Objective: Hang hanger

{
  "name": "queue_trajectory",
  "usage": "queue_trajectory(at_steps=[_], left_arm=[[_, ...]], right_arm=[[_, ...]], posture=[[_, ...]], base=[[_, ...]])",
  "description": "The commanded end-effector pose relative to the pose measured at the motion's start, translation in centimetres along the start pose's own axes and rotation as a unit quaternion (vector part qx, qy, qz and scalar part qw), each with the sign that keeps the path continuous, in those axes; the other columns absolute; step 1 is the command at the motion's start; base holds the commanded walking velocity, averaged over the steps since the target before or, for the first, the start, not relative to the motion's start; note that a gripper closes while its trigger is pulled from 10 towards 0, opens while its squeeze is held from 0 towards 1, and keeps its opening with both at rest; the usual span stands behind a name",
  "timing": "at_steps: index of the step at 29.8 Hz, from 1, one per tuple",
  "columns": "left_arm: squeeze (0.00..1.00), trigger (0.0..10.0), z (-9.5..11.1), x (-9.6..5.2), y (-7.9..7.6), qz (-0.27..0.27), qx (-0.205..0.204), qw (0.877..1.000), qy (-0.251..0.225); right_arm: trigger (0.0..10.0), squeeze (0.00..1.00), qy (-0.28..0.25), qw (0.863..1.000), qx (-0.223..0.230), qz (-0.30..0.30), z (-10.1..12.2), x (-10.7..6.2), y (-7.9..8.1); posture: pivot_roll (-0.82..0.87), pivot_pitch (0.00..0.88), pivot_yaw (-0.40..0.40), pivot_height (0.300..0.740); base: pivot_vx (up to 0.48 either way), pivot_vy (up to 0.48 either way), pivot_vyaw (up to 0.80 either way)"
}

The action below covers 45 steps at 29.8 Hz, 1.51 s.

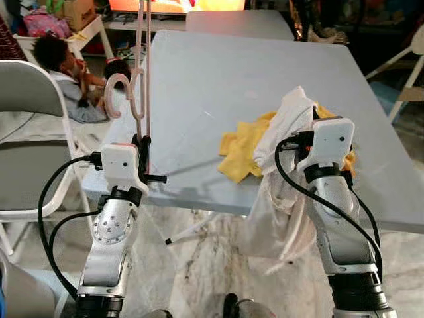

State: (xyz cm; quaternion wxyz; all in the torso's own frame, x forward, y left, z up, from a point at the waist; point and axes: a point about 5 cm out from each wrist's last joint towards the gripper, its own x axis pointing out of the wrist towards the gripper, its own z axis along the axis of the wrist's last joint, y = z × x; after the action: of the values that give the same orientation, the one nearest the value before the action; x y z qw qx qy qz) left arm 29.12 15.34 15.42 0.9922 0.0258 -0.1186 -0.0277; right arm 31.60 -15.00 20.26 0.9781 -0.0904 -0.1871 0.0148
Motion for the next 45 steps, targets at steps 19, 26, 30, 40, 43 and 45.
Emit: queue_trajectory(at_steps=[19,26,30,40,43,45], left_arm=[[0.00,10.0,-1.9,-1.6,0.6,0.030,0.006,0.998,0.053],[0.00,10.0,-1.5,-1.5,0.6,0.032,0.008,0.998,0.048],[0.00,10.0,-1.5,-1.7,0.7,0.039,0.009,0.998,0.048],[0.00,10.0,-1.6,-3.1,1.0,0.068,0.011,0.996,0.054],[0.00,10.0,-1.5,-3.2,1.1,0.073,0.014,0.996,0.052],[0.00,10.0,-1.3,-3.5,1.3,0.080,0.017,0.995,0.050]], right_arm=[[10.0,0.00,-0.001,1.000,-0.003,0.018,0.1,0.9,-0.4],[10.0,0.00,-0.041,0.996,0.011,0.073,3.1,3.8,0.0],[10.0,0.00,-0.071,0.988,0.022,0.135,6.4,7.4,0.4],[10.0,0.00,-0.104,0.987,-0.072,0.094,15.7,15.9,-0.8],[10.0,0.00,-0.189,0.975,-0.117,0.004,19.7,16.0,-2.6],[10.0,0.00,-0.265,0.952,-0.142,-0.058,23.9,15.6,-4.1]], posture=[[0.03,0.201,-0.073,0.740],[0.04,0.208,-0.081,0.740],[0.05,0.214,-0.091,0.740],[0.10,0.231,-0.141,0.740],[0.12,0.233,-0.143,0.740],[0.14,0.239,-0.150,0.740]], base=[[0.000,0.000,0.00],[0.000,0.000,0.00],[0.000,0.000,0.00],[0.000,0.000,0.00],[0.000,0.000,0.00],[0.000,0.000,0.00]])
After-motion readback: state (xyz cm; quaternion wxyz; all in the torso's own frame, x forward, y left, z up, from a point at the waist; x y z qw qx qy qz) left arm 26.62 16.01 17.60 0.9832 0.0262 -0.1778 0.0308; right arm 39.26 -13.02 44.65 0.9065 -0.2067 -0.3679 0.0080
